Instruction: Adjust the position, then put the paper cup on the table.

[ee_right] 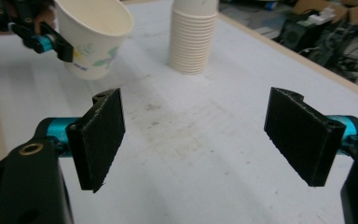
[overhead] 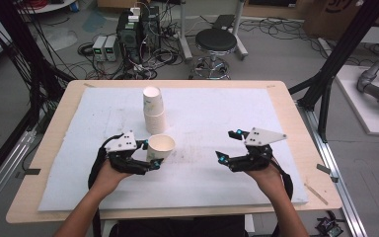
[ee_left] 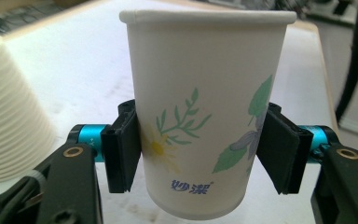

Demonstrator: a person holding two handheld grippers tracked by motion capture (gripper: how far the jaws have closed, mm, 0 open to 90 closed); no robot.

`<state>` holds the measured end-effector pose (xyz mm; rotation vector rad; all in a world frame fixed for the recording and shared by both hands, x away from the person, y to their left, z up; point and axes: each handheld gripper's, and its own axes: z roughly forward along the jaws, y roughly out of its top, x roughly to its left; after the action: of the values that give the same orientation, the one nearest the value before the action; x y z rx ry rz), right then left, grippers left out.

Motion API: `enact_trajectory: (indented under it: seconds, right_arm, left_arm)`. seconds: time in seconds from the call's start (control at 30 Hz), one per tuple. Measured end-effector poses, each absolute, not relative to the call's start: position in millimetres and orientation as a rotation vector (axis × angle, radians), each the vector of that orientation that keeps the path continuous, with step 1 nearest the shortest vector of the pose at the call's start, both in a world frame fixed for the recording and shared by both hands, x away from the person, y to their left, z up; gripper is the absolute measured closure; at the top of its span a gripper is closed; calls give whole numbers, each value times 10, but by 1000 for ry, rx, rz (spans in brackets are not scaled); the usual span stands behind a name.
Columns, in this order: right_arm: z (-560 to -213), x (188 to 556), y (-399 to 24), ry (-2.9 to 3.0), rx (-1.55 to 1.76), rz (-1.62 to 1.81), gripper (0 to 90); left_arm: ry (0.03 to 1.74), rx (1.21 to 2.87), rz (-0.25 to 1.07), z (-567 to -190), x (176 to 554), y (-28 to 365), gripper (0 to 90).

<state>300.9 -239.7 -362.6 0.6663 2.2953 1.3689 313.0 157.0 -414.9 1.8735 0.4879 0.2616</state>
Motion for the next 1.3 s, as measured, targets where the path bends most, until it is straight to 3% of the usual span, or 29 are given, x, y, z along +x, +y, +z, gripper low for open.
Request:
enact_trajectory:
  seconds: [0.47, 1.3]
  right_arm:
    - [-3868, 3076, -2669, 2181, 805, 1399, 207]
    - [-3867, 3112, -2686, 2172, 806, 1397, 206]
  left_arm:
    - [506, 1706, 362, -4135, 3074, 1869, 367]
    - [560, 1657, 427, -4146, 3062, 2087, 365]
